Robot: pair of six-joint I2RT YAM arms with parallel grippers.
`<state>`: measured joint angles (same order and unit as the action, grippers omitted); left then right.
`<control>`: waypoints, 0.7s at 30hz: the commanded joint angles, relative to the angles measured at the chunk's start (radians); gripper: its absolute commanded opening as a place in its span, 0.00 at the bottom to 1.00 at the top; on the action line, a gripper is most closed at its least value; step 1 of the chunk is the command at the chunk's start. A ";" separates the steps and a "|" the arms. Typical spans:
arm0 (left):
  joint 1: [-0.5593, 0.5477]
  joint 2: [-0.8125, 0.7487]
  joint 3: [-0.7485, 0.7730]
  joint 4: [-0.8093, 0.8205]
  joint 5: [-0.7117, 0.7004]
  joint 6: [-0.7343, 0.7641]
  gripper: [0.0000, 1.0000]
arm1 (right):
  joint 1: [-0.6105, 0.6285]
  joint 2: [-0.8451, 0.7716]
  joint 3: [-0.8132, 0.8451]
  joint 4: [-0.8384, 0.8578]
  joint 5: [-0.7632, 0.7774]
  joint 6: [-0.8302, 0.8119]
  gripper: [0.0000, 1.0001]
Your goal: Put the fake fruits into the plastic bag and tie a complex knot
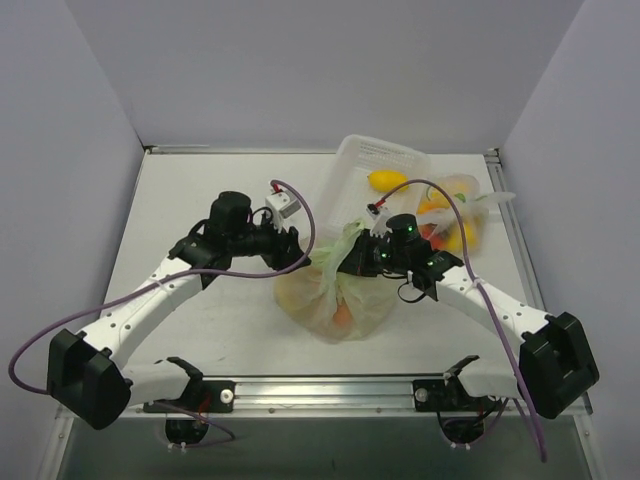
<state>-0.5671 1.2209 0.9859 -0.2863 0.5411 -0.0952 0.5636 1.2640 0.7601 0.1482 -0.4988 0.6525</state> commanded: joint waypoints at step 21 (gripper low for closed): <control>0.141 0.212 0.244 -0.183 0.353 0.440 0.52 | 0.002 -0.043 -0.012 0.083 -0.118 -0.142 0.00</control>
<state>-0.4381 1.4162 1.1767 -0.4797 0.7948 0.2920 0.5636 1.2518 0.7597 0.1841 -0.5808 0.5438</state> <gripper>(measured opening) 0.581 0.036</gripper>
